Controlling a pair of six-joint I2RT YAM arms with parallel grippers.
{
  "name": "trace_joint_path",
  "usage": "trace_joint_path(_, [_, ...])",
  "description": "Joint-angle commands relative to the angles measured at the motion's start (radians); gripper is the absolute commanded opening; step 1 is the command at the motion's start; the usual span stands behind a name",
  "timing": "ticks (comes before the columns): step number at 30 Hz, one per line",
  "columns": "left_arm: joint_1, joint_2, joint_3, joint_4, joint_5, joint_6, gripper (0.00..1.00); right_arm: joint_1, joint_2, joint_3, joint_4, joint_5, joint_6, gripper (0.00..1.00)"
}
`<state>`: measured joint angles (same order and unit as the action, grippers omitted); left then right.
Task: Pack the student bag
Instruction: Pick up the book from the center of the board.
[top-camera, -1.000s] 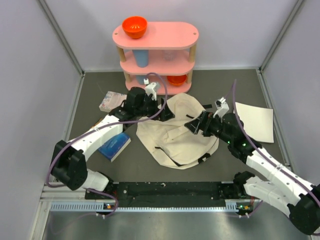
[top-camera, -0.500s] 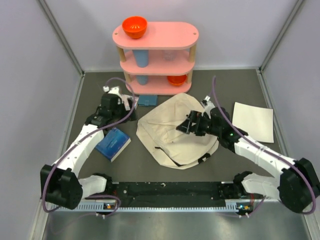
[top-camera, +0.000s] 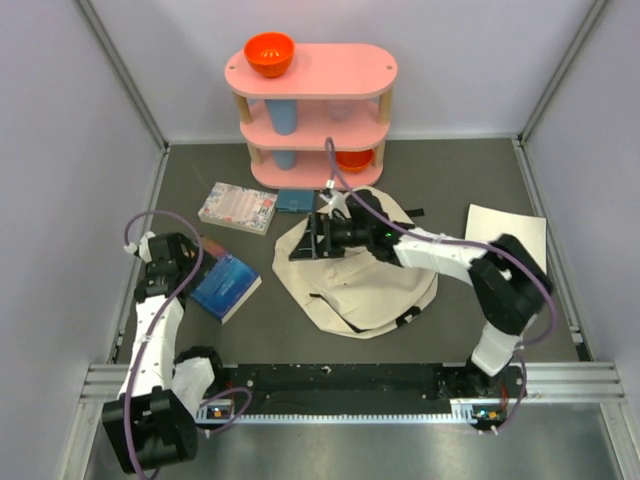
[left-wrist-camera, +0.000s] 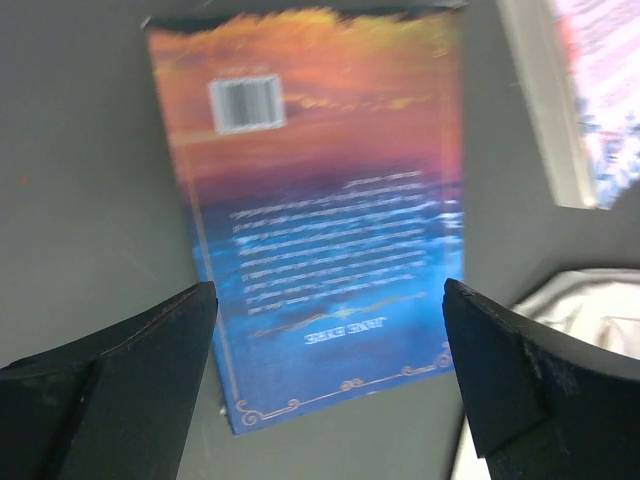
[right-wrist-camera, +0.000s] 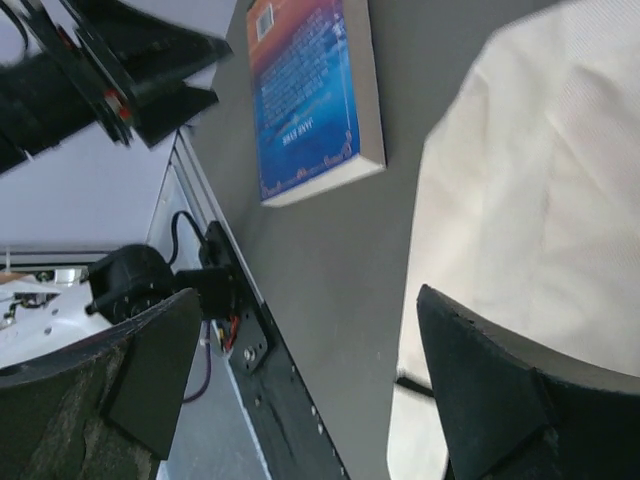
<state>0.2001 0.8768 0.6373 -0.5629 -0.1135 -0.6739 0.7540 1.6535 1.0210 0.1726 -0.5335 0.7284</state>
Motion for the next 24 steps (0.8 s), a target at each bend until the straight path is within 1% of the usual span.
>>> trace_joint_path(1, [0.042,0.016,-0.086,-0.028,-0.034,-0.107,0.99,0.047,0.193,0.226,0.031,-0.066,-0.035,0.88])
trace_joint_path(3, [0.065,0.01,-0.111,-0.015,-0.012,-0.121,0.99,0.064,0.282,0.313,0.027,-0.069,-0.029,0.87])
trace_joint_path(5, [0.08,0.002,-0.134,-0.008,0.0,-0.125,0.99,0.076,0.336,0.381,0.042,-0.075,-0.027,0.87])
trace_joint_path(6, [0.085,-0.002,-0.142,0.0,0.005,-0.125,0.99,0.079,0.359,0.408,0.036,-0.074,-0.026,0.87])
trace_joint_path(7, [0.088,-0.01,-0.157,0.012,0.011,-0.124,0.99,0.082,0.415,0.439,0.003,-0.077,-0.027,0.87])
trace_joint_path(8, [0.094,-0.018,-0.166,0.041,0.024,-0.125,0.99,0.088,0.44,0.494,-0.004,-0.098,-0.027,0.87])
trace_joint_path(9, [0.097,-0.018,-0.177,0.066,0.07,-0.125,0.99,0.091,0.465,0.516,-0.008,-0.106,-0.021,0.87])
trace_joint_path(11, [0.102,-0.009,-0.2,0.119,0.109,-0.115,0.99,0.099,0.517,0.563,-0.012,-0.108,-0.02,0.86])
trace_joint_path(12, [0.104,-0.004,-0.209,0.142,0.177,-0.107,0.99,0.103,0.534,0.582,-0.022,-0.105,-0.021,0.87])
trace_joint_path(13, [0.102,-0.001,-0.231,0.164,0.204,-0.101,0.99,0.107,0.57,0.602,-0.036,-0.1,-0.021,0.87])
trace_joint_path(16, [0.102,0.002,-0.277,0.236,0.268,-0.095,0.98,0.113,0.617,0.663,-0.062,-0.091,-0.018,0.86])
trace_joint_path(18, [0.102,-0.004,-0.298,0.257,0.287,-0.096,0.97,0.122,0.652,0.717,-0.123,-0.077,-0.041,0.86])
trace_joint_path(20, [0.102,-0.025,-0.312,0.271,0.311,-0.093,0.96,0.123,0.675,0.754,-0.15,-0.08,-0.047,0.86])
trace_joint_path(24, [0.102,-0.091,-0.384,0.342,0.379,-0.101,0.95,0.131,0.706,0.761,-0.156,-0.075,-0.046,0.84])
